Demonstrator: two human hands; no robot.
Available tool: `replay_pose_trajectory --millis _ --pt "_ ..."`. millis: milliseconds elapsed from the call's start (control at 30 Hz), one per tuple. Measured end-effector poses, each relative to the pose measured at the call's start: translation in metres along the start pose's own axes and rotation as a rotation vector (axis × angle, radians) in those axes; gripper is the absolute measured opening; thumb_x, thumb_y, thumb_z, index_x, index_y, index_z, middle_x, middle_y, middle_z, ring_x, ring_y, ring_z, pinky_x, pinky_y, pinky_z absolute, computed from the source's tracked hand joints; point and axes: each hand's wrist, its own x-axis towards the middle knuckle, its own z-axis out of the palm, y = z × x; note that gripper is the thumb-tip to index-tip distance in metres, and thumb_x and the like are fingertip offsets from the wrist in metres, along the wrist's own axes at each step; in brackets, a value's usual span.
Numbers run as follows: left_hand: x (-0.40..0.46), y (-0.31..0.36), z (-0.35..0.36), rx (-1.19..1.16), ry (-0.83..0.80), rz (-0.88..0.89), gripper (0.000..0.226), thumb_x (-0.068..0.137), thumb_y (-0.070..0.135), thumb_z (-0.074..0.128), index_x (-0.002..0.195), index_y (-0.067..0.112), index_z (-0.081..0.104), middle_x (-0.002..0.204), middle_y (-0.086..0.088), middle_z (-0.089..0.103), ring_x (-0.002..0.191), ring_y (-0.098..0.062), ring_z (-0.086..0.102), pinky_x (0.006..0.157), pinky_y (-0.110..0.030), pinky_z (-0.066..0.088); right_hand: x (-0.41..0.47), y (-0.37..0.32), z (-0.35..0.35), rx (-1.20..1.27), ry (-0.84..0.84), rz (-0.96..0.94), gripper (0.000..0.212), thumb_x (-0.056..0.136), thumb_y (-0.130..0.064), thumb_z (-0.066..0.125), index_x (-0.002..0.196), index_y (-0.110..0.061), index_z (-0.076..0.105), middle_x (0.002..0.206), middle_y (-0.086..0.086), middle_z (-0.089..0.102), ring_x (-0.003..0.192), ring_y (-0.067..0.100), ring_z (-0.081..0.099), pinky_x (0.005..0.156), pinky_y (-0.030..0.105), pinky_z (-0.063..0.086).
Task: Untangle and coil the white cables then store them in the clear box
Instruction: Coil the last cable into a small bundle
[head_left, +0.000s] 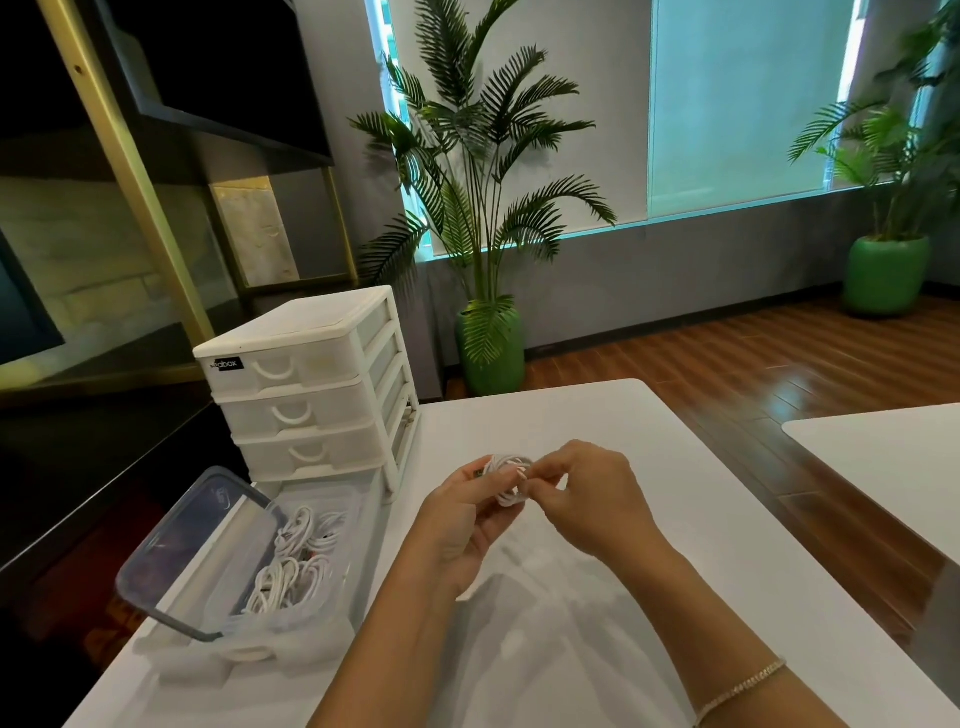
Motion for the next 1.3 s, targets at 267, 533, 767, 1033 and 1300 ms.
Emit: replay_pose_trajectory --millis 267,533,767,1033,1300 --pt "0.0 0.0 -0.004 0.63 0.066 0.323 0.023 0.079 0.004 0.07 0.087 0.025 0.066 0.096 -0.005 0.072 0.092 -0.023 0.068 0.091 -0.036 0.054 0.005 -0.002 -0.006 0.456 -0.332 0.438 0.024 0.084 -0.019 0.052 0.063 -0.009 0.057 0.062 0.002 0.05 0.056 0.014 0.039 0.053 0.023 0.031" --pt "0.0 -0.005 0.002 0.857 0.135 0.501 0.016 0.084 0.015 0.068 0.091 0.029 0.062 0.09 0.008 0.068 0.086 -0.009 0.064 0.075 -0.016 0.051 0.003 0.001 -0.016 0.727 -0.468 0.57 0.02 0.08 -0.011 0.044 0.06 -0.011 0.042 0.054 0.001 0.026 0.047 0.013 0.018 0.045 0.024 0.017" --pt "0.005 -0.005 -0.004 0.547 0.073 0.281 0.015 0.082 0.012 0.069 0.09 0.024 0.063 0.097 -0.005 0.07 0.091 -0.021 0.067 0.084 -0.03 0.056 0.005 0.003 -0.02 0.731 -0.459 0.58 0.039 0.088 -0.019 0.052 0.051 -0.014 0.039 0.049 -0.001 0.028 0.044 0.011 0.018 0.041 0.021 0.017" --pt "0.003 0.006 -0.013 0.38 0.038 0.097 0.027 0.08 0.009 0.069 0.106 0.009 0.063 0.098 -0.008 0.07 0.08 -0.02 0.069 0.061 -0.021 0.057 0.006 0.006 -0.028 0.336 -0.374 0.271 0.018 0.091 -0.024 0.055 0.092 -0.013 0.071 0.088 -0.004 0.061 0.085 0.014 0.054 0.069 0.022 0.041" --pt "-0.003 0.008 -0.005 0.246 -0.131 0.029 0.019 0.081 0.007 0.066 0.099 0.007 0.066 0.081 -0.004 0.074 0.066 -0.013 0.07 0.055 -0.019 0.056 0.009 0.015 -0.02 0.313 -0.062 0.165 0.017 0.089 -0.012 0.059 0.097 -0.01 0.073 0.084 0.001 0.068 0.068 0.009 0.062 0.062 0.016 0.051"
